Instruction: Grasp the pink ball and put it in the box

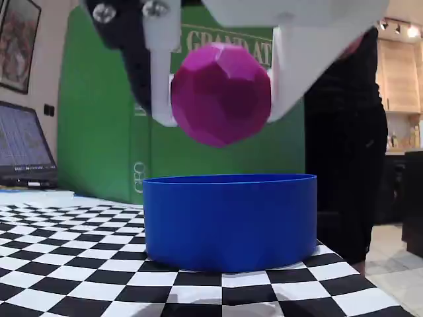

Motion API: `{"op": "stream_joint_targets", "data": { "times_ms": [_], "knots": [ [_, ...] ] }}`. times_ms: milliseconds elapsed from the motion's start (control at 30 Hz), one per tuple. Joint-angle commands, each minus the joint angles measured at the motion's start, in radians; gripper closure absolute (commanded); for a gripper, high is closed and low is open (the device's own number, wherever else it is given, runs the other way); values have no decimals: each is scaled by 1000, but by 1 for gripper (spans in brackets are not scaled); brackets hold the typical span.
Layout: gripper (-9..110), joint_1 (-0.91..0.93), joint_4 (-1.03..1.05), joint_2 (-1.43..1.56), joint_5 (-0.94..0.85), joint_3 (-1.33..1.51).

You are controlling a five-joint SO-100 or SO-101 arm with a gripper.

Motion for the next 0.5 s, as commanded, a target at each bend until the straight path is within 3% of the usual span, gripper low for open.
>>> {"op": "stream_joint_targets", "data": {
  "times_ms": [0, 467],
  "knots": [
    [101, 6, -20, -43, -9, -71],
    [101, 9, -51, -241, -9, -224]
  ]
}}
